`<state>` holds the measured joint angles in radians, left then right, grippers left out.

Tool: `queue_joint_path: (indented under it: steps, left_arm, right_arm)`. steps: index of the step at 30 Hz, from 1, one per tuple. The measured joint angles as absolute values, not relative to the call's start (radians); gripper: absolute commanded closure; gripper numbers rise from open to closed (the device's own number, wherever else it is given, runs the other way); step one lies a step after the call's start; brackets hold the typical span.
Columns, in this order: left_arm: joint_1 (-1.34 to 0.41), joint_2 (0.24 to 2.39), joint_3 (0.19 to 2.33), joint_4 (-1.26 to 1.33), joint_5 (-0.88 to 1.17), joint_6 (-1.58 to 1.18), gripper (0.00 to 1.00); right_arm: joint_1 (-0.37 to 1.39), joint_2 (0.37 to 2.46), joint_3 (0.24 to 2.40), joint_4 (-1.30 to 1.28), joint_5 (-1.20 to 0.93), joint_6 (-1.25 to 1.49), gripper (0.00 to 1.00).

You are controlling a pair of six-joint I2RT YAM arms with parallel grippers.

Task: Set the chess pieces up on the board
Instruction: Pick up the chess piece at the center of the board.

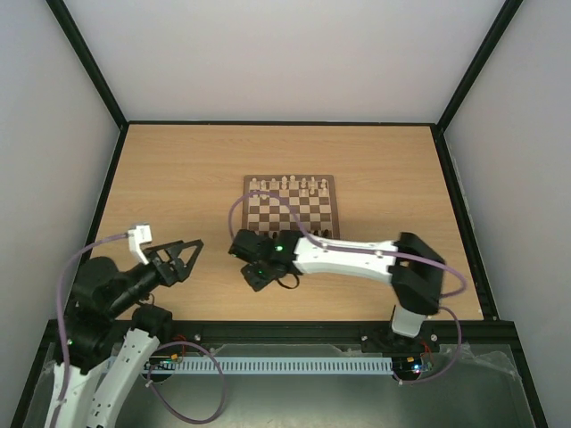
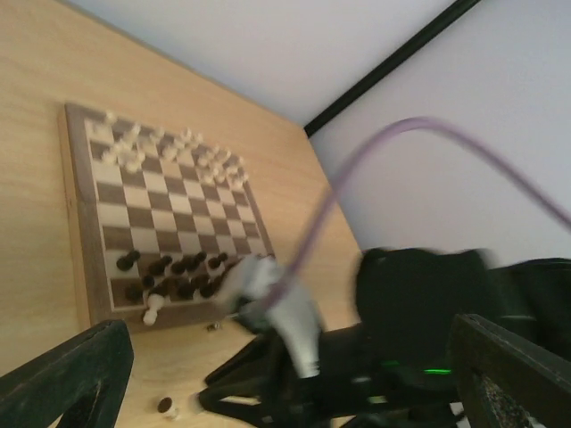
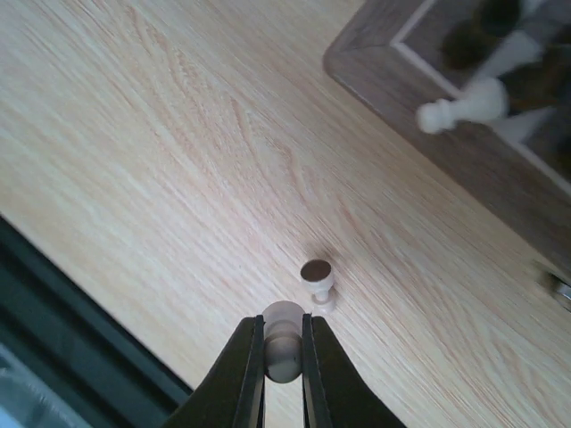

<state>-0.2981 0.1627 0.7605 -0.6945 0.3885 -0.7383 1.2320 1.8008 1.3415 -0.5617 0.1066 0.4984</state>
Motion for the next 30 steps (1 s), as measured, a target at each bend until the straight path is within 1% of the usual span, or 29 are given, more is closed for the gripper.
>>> queue_joint_path:
  steps: [6,10,11,19,23,30]
  left_arm:
    - [-0.298,0.276,0.530,-0.553,0.535,-0.756,0.00]
    - [-0.298,0.346,0.369,-0.476,0.638,-0.781,0.00]
    - [-0.298,0.346,0.358,-0.476,0.647,-0.785,0.01]
    - [-0.298,0.294,0.346,-0.425,0.703,-0.796,0.00]
    - [-0.298,0.281,0.339,-0.437,0.702,-0.793,0.01]
    - [-0.298,0.239,0.306,-0.451,0.694,-0.792,0.00]
  right_arm:
    - [1.196,1.523,1.103,-0.476,0.109,0.498,0.95]
    - [1.145,1.430,0.984,-0.446,0.098,0.498,0.94]
    - [1.137,1.417,0.965,-0.442,0.096,0.499,0.94]
    - [1.131,1.404,0.890,-0.413,0.078,0.511,0.94]
    - [1.132,1.412,0.890,-0.400,0.071,0.514,0.94]
    - [1.133,1.501,0.946,-0.393,0.056,0.508,0.94]
